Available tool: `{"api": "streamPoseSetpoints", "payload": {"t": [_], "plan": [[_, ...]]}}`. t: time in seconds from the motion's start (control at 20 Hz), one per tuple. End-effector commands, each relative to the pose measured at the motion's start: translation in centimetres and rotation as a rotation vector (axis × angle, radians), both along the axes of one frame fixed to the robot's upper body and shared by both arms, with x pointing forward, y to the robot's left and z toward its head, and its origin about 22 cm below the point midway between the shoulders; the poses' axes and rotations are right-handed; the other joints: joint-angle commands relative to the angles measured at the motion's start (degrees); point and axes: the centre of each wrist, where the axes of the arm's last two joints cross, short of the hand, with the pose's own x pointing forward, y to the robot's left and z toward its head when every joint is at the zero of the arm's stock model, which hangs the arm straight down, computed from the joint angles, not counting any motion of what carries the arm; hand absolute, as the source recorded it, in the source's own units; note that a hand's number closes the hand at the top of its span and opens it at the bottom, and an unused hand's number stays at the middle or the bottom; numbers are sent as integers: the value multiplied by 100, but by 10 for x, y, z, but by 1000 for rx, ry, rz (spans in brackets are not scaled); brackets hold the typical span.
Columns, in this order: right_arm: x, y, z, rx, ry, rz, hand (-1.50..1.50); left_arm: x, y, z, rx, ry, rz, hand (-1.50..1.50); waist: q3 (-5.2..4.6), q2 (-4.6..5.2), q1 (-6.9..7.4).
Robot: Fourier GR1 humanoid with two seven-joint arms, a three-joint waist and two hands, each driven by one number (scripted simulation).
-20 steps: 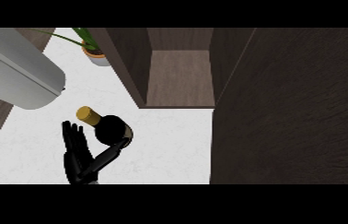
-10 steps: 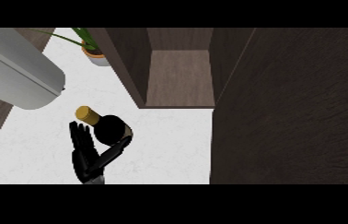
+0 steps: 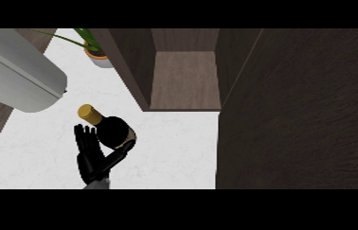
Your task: Pick up the wine, place it into the cabinet and close the cabinet
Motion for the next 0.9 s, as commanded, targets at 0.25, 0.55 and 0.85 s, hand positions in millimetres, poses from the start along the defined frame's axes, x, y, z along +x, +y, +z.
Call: {"api": "streamPoseSetpoints", "payload": {"t": [0.25,0.55,0.85], "plan": [[15,0,5,-20,4,1,-150,-3,-5,-8,-43,-34,-34,150,2,-2,16],[-5,-16,-8,0,7,0,-150,-5,-16,-16,-23,4,-44,150,2,-4,-22],[-11,-1,-3,-26,-7,-5,-150,-11,10,-24,29,-21,-154,150,-1,2,-52]]}}
